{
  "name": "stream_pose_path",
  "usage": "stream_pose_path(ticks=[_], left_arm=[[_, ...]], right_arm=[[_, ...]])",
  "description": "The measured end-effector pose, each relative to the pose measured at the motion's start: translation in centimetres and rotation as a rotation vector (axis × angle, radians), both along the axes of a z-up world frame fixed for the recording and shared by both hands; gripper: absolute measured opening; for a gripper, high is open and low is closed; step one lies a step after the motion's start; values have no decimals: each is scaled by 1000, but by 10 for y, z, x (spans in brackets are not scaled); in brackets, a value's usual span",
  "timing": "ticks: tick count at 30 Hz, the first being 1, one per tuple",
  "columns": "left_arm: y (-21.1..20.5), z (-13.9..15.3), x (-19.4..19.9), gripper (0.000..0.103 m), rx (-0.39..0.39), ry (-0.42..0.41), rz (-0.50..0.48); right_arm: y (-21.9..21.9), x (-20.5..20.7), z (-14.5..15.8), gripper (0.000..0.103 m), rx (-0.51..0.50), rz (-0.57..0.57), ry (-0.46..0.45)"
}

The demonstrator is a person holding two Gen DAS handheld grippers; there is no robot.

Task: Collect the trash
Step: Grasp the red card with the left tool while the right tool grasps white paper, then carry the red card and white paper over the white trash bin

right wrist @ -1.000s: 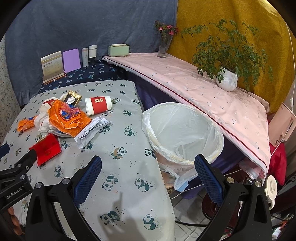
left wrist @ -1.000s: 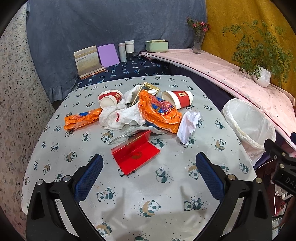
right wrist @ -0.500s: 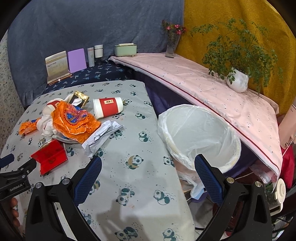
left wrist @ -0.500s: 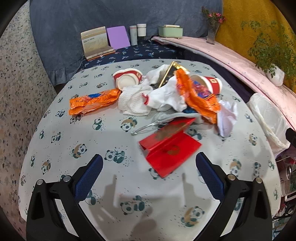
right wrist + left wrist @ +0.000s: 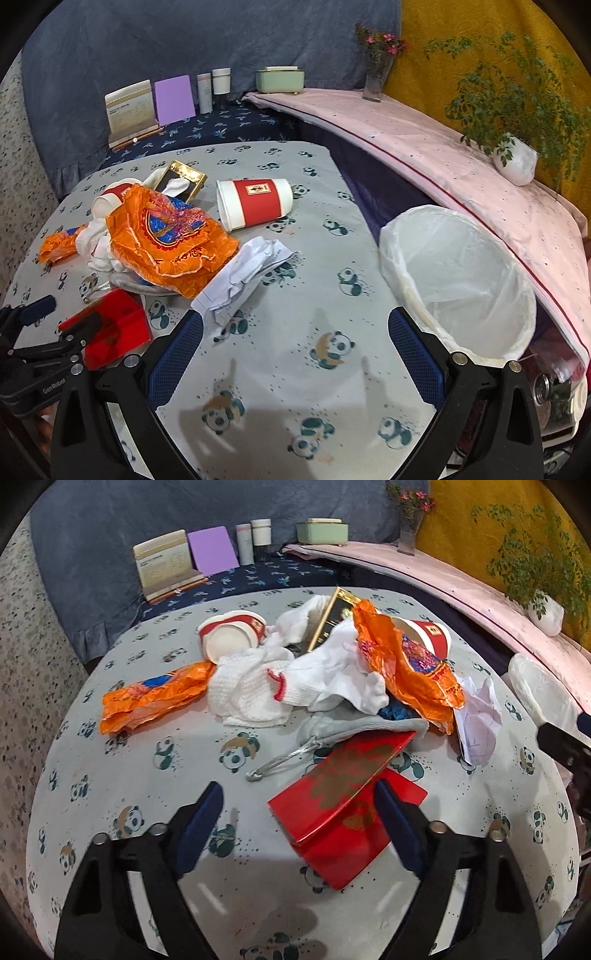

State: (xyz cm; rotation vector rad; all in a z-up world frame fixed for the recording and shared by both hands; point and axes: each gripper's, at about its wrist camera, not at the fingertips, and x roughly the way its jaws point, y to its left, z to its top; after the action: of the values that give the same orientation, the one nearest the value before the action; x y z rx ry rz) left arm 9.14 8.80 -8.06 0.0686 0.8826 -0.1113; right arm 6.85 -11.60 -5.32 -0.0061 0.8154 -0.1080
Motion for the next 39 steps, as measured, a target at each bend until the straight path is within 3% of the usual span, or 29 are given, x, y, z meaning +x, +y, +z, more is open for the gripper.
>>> stream_pose_path(ticks=[4,6,9,13,18,21,24,39], left_arm=[[-1,-7,6,46,-19,45,-24],[0,-10,7,30,-30,62,-26],[1,-11,6,18,-43,72,-21],[3,-9,1,14,-61,74,-16],[2,-5,-4,10,-72,71,-17],[0,-1,-11,7,-80,67,-21],[-3,6,-19,5,-87,60,-30],[-51,53,-59,0,-114,-22,-157]], right_arm=[[9,17,-10,95,14,9,19],[14,24,-14,88,26,15,28],[20,33,-22,78,41,25,48],[29,42,-31,62,64,44,70],[34,45,-40,23,104,79,93],[32,40,-39,11,124,85,87],[27,32,-31,7,135,85,62],[-20,-15,27,6,158,24,-82]])
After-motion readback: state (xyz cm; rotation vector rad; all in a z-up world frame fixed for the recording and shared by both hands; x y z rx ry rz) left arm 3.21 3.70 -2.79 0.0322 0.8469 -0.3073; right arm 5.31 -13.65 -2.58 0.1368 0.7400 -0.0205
